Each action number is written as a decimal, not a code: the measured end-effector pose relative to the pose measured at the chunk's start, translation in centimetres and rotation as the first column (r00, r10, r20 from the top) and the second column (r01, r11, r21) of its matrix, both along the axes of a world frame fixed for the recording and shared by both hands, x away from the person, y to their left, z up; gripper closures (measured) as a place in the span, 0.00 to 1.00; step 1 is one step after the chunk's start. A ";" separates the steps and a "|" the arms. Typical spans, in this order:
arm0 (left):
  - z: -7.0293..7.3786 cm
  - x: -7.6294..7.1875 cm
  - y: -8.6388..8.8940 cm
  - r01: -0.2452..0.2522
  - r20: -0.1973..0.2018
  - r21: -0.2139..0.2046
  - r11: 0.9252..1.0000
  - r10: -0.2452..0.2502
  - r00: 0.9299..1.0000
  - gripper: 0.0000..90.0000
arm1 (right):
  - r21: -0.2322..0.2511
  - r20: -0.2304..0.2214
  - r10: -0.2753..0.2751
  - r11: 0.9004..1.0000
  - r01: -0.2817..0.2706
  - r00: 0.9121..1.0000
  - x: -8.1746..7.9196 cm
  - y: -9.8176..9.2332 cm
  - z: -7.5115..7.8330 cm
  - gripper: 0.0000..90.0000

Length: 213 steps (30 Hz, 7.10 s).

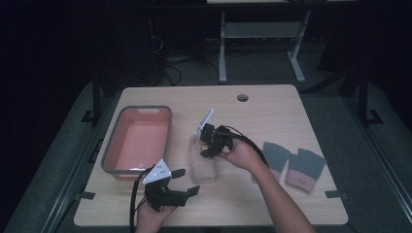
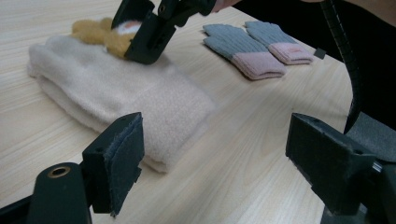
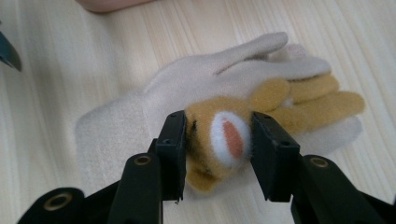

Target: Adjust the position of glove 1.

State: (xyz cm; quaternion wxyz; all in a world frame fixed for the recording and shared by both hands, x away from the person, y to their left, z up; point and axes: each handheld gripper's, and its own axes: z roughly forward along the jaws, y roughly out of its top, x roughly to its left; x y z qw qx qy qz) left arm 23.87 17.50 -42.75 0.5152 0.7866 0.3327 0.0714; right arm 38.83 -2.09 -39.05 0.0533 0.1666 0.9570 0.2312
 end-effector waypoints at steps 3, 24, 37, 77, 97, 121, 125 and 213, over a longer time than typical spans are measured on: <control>0.0 0.0 -0.1 0.002 0.003 0.003 1.000 -0.002 1.000 0.21 | -0.007 -0.007 -0.007 1.000 0.007 1.000 0.1 -0.1 -0.7 0.64; -0.5 0.2 -0.7 -0.013 -0.021 0.021 1.000 0.013 1.000 0.22 | 0.028 -0.043 -0.074 0.997 0.076 0.996 -0.1 -1.1 -3.0 0.56; -0.7 1.0 -1.5 -0.040 -0.077 0.026 0.999 0.041 0.996 0.23 | 0.163 -0.138 -0.180 0.966 0.202 0.974 -0.5 -3.5 -2.6 0.38; -2.7 6.0 -3.2 -0.217 -0.372 0.053 0.975 0.221 0.902 0.27 | 0.256 -0.474 -0.408 0.784 0.565 0.780 2.2 -7.0 -4.5 0.35; -3.7 6.6 -3.1 -0.219 -0.424 0.052 0.974 0.221 0.878 0.34 | 0.226 -0.560 -0.377 0.787 0.574 0.737 0.3 -6.6 -6.4 0.35; -4.0 7.7 -3.1 -0.196 -0.462 0.033 0.980 0.189 0.866 0.58 | 0.271 -0.558 -0.404 0.737 0.619 0.725 -0.9 -5.4 -7.8 0.71; -4.2 7.9 -3.0 -0.195 -0.475 0.015 0.981 0.179 0.862 0.63 | 0.274 -0.576 -0.398 0.729 0.628 0.714 -0.7 -5.4 -8.0 0.76; 2.4 9.8 -3.1 -0.075 -0.408 -0.113 0.991 0.023 0.913 0.74 | 0.424 -0.518 -0.359 0.680 0.597 0.777 -1.4 -8.8 -0.1 0.92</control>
